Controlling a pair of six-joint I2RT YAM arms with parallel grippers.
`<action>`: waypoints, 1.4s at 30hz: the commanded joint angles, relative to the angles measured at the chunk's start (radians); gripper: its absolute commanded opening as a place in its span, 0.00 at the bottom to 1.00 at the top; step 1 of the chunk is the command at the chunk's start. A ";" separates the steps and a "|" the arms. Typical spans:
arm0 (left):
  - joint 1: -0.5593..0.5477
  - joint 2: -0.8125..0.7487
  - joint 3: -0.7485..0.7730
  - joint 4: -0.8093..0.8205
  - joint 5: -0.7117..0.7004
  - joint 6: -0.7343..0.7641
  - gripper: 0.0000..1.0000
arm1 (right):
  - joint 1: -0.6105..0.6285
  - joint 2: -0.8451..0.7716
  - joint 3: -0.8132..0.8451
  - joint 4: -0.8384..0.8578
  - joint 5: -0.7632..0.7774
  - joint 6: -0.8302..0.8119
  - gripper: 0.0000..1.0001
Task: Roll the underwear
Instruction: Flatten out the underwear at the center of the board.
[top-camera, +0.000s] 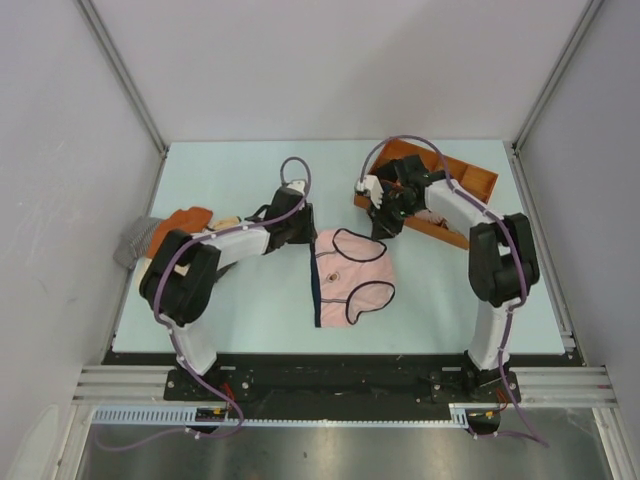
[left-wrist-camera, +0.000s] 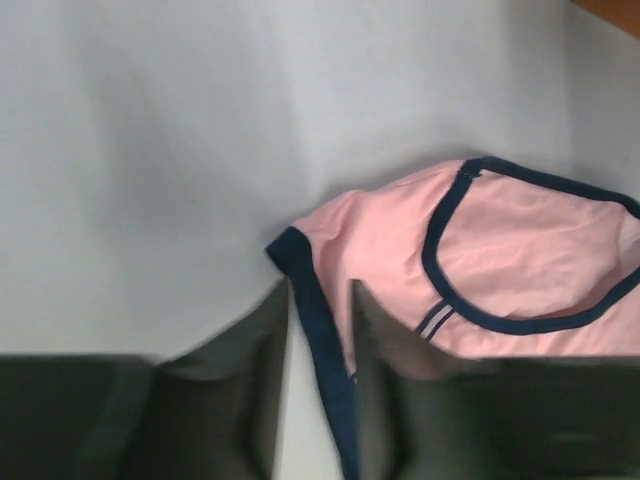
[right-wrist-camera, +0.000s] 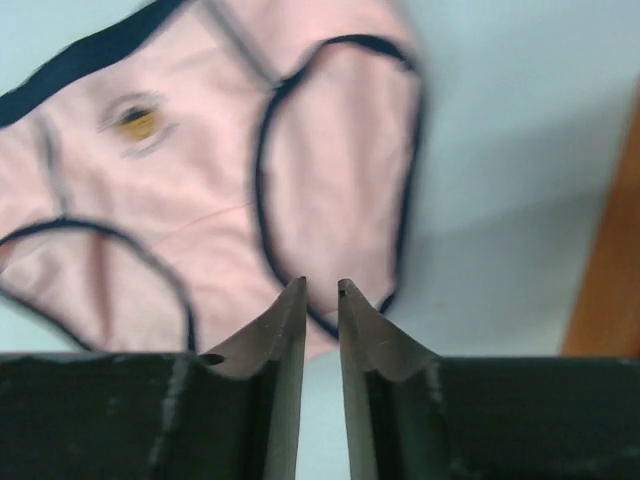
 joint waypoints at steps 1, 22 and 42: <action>0.038 -0.153 -0.049 0.079 -0.011 -0.007 0.54 | 0.047 -0.205 -0.171 -0.225 -0.185 -0.392 0.29; 0.068 -0.822 -0.306 -0.248 0.046 0.105 0.88 | 0.395 -0.306 -0.547 -0.025 0.040 -0.626 0.44; 0.071 -0.537 -0.218 -0.189 0.329 0.114 0.91 | 0.389 -0.431 -0.612 -0.178 0.008 -0.617 0.40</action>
